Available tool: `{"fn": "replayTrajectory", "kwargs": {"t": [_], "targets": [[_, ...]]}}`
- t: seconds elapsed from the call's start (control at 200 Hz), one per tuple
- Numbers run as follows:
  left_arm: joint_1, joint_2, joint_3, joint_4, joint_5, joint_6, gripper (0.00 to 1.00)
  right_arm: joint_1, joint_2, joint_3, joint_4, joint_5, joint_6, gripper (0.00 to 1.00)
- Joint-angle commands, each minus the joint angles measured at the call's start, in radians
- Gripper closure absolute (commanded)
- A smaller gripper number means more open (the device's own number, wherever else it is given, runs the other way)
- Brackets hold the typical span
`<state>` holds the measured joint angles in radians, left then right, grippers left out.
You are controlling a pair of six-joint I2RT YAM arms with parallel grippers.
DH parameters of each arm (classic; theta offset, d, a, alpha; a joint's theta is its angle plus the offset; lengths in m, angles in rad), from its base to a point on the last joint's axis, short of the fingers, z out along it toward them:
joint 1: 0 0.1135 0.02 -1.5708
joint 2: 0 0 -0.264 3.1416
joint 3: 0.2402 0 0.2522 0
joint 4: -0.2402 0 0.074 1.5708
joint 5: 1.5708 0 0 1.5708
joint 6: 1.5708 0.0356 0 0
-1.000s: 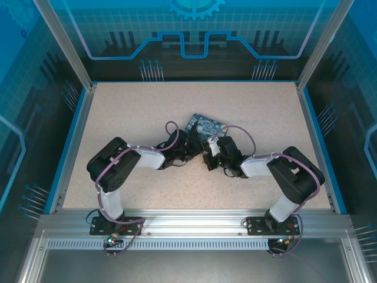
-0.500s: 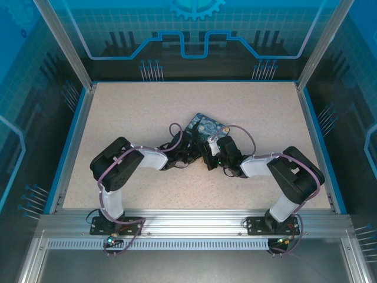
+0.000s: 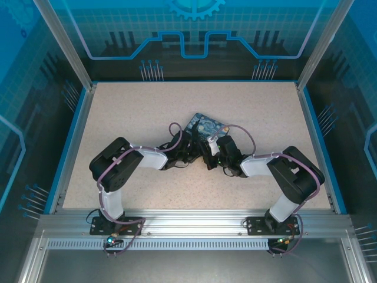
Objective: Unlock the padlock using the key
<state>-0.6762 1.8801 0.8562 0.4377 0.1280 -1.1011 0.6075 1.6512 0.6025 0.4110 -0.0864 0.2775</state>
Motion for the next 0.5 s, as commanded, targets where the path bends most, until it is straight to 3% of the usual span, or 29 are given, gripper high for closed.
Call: {"fn": "replayTrajectory", "kwargs": {"t": [0.0,0.495], "targets": [[-0.009,-0.028,0.013,-0.070,-0.017,0.020,0.50,0.001,0.013,0.042,0.039,-0.033,0.005,1.00],[0.023,-0.051,-0.011,-0.087,-0.054,0.025,0.47,-0.003,0.018,0.045,0.040,-0.036,0.005,1.00]]}}
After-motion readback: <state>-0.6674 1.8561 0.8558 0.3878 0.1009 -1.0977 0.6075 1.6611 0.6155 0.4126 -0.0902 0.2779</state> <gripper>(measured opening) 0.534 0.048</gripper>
